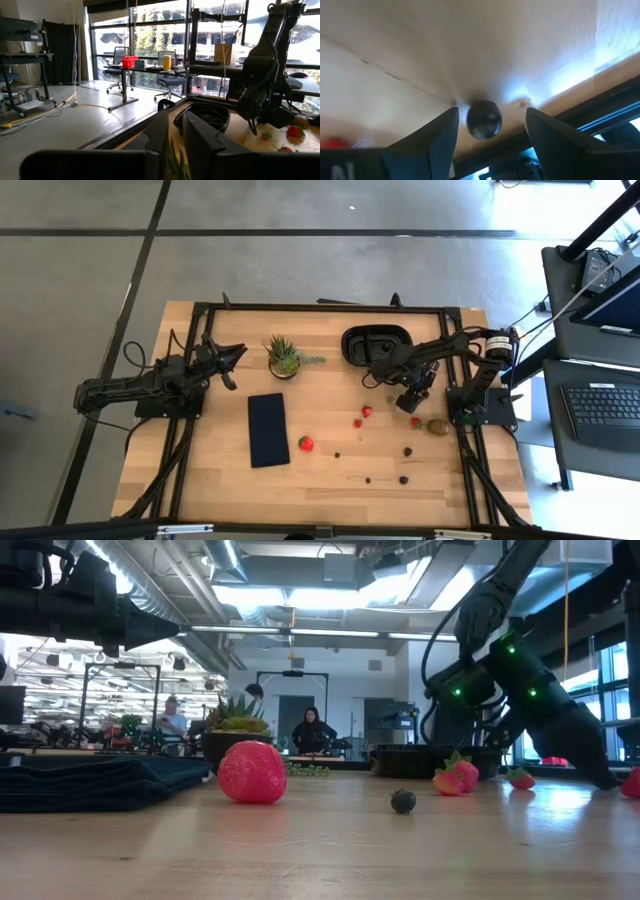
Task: Pick and placing Produce into tupperware
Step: Put the black cherry into the black container
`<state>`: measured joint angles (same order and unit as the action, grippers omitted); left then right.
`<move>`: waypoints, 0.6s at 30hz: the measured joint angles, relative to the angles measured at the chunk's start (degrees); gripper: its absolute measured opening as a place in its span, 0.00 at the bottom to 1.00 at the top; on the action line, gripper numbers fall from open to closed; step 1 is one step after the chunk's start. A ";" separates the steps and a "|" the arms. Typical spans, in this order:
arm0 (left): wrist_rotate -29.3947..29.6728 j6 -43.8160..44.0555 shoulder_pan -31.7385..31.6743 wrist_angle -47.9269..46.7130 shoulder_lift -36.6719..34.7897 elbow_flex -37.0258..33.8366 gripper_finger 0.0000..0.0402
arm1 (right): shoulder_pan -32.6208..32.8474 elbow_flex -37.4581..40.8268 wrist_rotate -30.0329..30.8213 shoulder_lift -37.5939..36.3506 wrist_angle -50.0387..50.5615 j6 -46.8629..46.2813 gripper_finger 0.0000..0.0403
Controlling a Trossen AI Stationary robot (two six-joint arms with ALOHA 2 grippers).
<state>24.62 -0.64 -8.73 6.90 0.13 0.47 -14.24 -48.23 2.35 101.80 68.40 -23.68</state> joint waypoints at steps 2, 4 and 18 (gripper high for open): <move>0.00 0.00 0.00 0.00 0.01 -0.02 0.14 | 0.00 0.02 -1.05 0.00 -0.44 0.00 0.58; 0.00 0.00 0.00 0.00 0.01 0.00 0.15 | 0.02 0.02 -1.83 0.00 -0.98 -0.02 0.58; 0.00 0.00 0.02 0.00 0.01 -0.02 0.19 | 0.00 0.04 -3.58 0.00 -1.84 0.15 0.58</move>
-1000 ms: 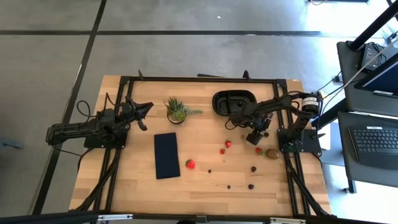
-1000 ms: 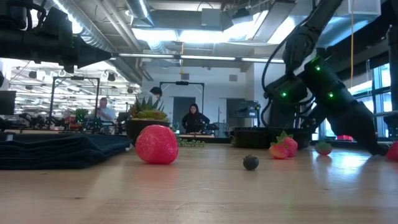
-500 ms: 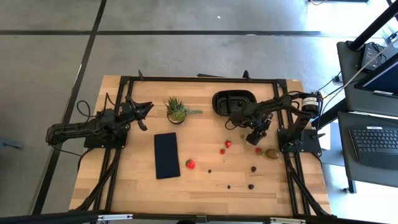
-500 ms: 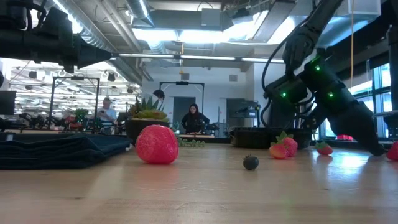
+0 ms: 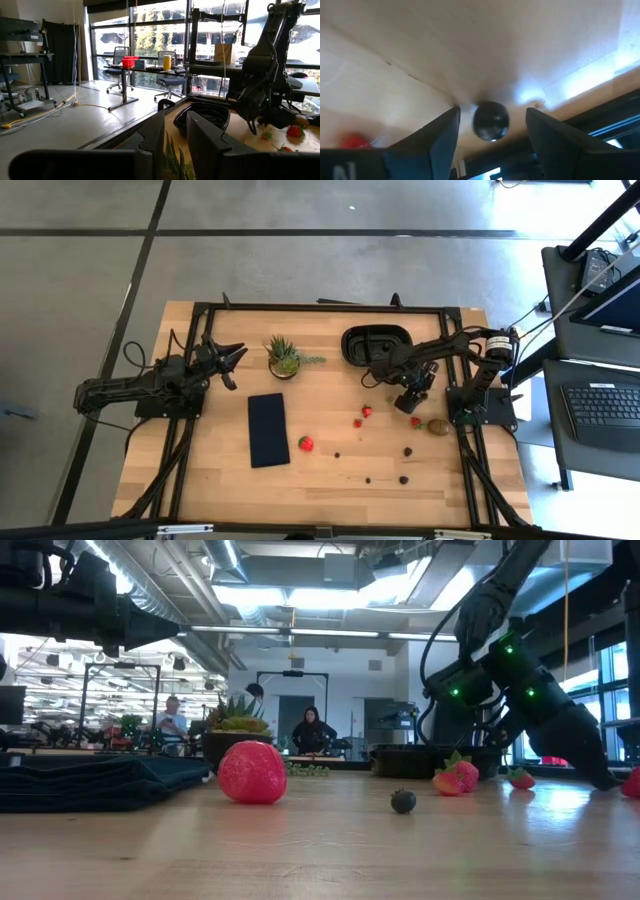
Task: Pick and placing Produce into tupperware
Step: Put the black cherry into the black container
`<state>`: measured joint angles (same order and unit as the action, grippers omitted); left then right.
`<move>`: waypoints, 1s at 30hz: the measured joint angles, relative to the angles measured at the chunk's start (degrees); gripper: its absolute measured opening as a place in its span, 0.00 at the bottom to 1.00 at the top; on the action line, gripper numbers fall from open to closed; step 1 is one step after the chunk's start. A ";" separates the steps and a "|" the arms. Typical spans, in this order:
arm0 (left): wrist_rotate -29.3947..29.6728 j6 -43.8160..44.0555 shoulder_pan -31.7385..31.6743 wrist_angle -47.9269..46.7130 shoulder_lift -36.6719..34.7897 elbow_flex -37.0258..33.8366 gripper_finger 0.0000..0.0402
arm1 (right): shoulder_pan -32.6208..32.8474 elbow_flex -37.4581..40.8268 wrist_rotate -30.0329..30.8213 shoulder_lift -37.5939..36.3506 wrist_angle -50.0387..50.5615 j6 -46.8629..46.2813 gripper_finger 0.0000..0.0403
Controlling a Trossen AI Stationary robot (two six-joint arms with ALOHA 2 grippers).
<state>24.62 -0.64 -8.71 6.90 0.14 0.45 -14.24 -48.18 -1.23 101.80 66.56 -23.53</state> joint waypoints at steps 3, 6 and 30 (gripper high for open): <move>0.00 0.00 -0.01 -0.01 -0.01 0.02 0.19 | 0.00 0.43 -0.53 -0.01 -0.29 0.20 0.55; 0.00 0.00 -0.01 -0.02 0.00 0.01 0.18 | 0.00 1.72 -1.03 -0.13 -1.10 0.20 0.51; -0.02 -0.02 -0.02 -0.01 -0.01 0.02 0.05 | 0.04 3.39 -1.62 -0.04 -2.07 0.04 0.30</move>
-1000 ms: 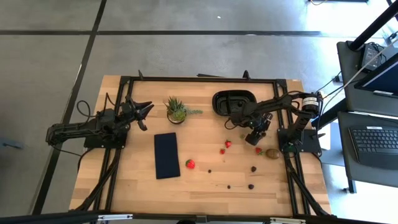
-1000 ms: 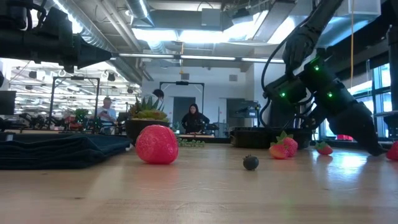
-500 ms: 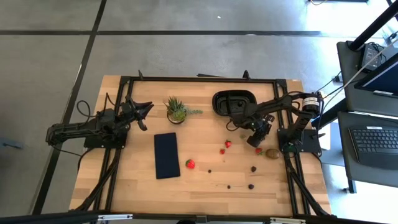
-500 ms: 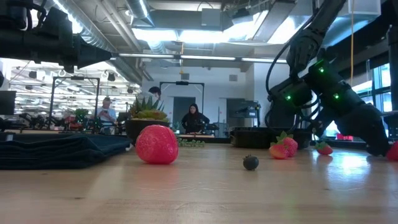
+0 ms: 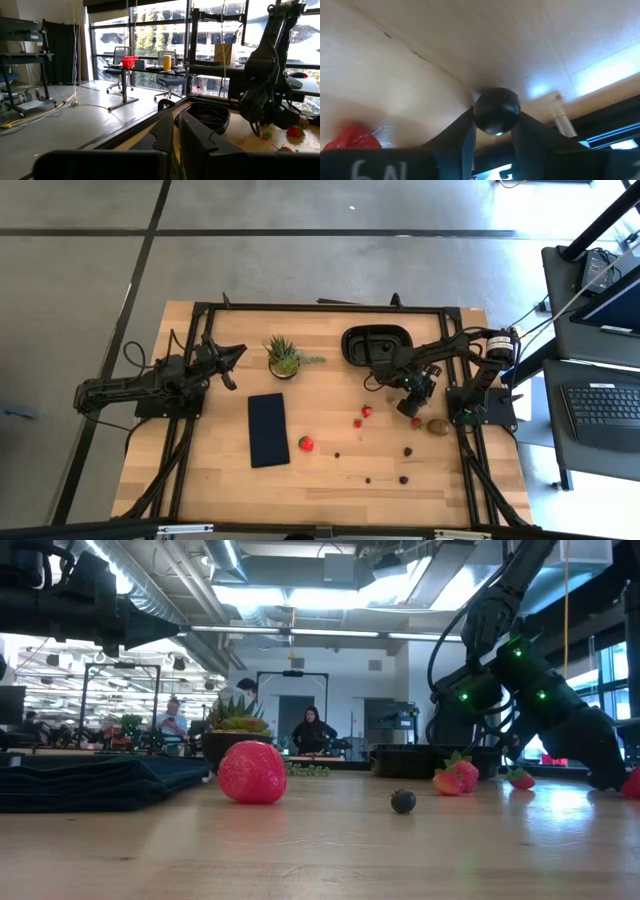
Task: Pick and placing Produce into tupperware
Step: Put the black cherry into the black container
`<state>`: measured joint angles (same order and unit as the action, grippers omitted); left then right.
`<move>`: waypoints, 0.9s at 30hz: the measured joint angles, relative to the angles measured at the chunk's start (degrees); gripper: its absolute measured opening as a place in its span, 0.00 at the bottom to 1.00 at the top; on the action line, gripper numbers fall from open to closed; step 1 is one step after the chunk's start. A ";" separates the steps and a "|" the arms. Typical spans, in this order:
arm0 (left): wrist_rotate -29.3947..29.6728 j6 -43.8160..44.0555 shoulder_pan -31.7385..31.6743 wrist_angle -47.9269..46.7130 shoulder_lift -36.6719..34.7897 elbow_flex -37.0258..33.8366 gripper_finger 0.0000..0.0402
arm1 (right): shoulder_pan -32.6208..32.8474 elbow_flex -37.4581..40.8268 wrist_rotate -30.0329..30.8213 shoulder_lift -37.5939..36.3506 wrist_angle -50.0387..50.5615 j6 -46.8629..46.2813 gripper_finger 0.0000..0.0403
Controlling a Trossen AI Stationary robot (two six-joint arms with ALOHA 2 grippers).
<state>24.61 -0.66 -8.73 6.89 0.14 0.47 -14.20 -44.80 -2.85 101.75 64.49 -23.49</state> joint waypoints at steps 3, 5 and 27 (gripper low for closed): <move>0.02 0.02 0.00 -0.01 -0.02 0.00 0.04 | 0.00 0.00 -0.02 0.02 -0.02 -0.02 0.28; 0.02 0.02 0.00 -0.01 -0.01 -0.01 0.03 | 0.00 0.00 -0.02 0.02 -0.04 -0.04 0.28; 0.02 -0.01 0.00 0.00 -0.02 -0.01 0.06 | -0.04 0.02 -1.76 0.09 -0.49 -0.17 0.11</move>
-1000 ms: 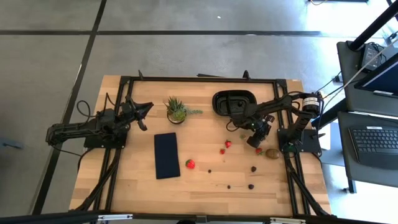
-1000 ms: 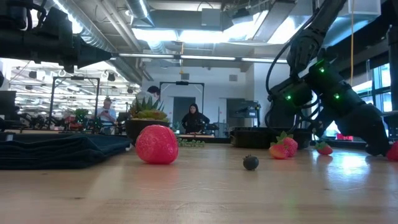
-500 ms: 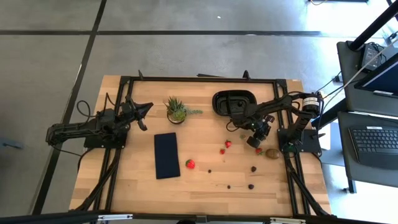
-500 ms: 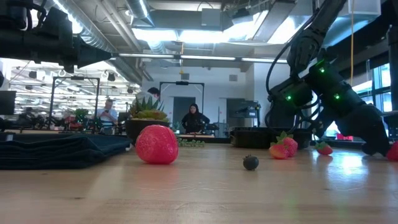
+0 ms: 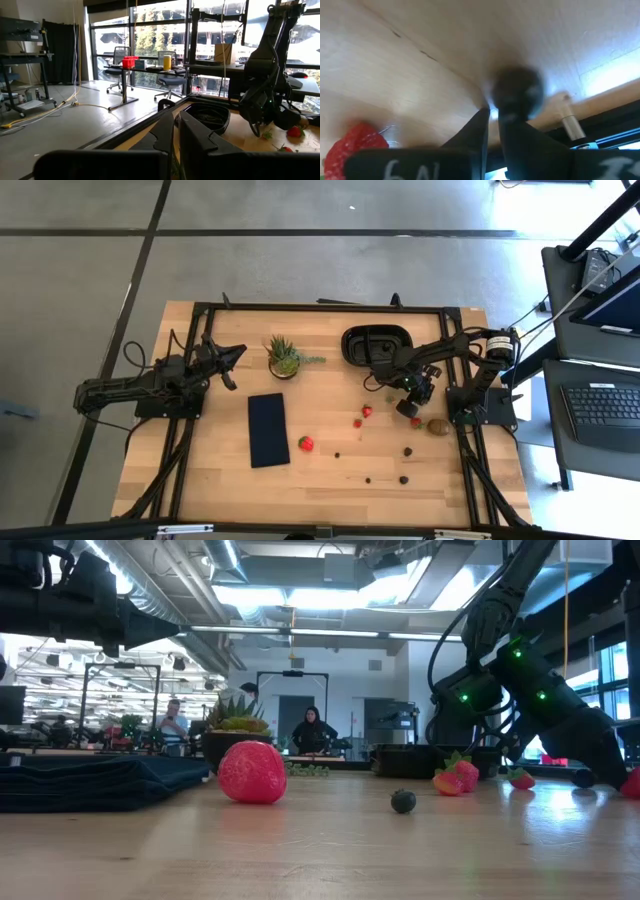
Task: Pick and placing Produce into tupperware
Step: Put the black cherry into the black container
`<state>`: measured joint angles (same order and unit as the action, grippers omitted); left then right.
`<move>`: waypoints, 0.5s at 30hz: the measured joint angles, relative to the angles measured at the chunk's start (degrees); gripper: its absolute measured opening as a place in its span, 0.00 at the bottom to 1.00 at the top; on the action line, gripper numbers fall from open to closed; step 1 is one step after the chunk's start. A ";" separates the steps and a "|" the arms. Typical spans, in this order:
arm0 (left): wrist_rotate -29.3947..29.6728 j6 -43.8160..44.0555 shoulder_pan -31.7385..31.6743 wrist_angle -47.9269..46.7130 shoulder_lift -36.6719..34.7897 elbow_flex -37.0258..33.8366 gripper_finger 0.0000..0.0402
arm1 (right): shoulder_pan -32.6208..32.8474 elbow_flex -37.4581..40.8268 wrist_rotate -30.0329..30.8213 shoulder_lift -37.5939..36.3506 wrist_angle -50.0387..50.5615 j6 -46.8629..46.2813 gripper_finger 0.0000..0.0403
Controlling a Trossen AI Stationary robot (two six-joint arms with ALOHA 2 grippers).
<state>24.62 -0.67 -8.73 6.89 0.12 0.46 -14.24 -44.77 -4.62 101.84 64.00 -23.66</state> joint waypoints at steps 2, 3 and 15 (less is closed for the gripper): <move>0.00 0.02 0.00 0.00 0.00 -0.01 0.07 | 0.00 0.04 -0.07 0.00 -0.16 0.05 0.10; 0.00 0.02 0.00 -0.01 0.00 -0.01 0.08 | 0.00 0.04 -0.14 0.00 -0.24 0.06 0.09; 0.00 0.01 0.01 -0.01 0.00 0.00 0.14 | 0.00 0.04 -0.14 0.00 -0.09 -0.78 0.01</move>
<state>24.62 -0.66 -8.72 6.87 0.12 0.46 -14.24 -44.73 -4.75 101.84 63.91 -24.44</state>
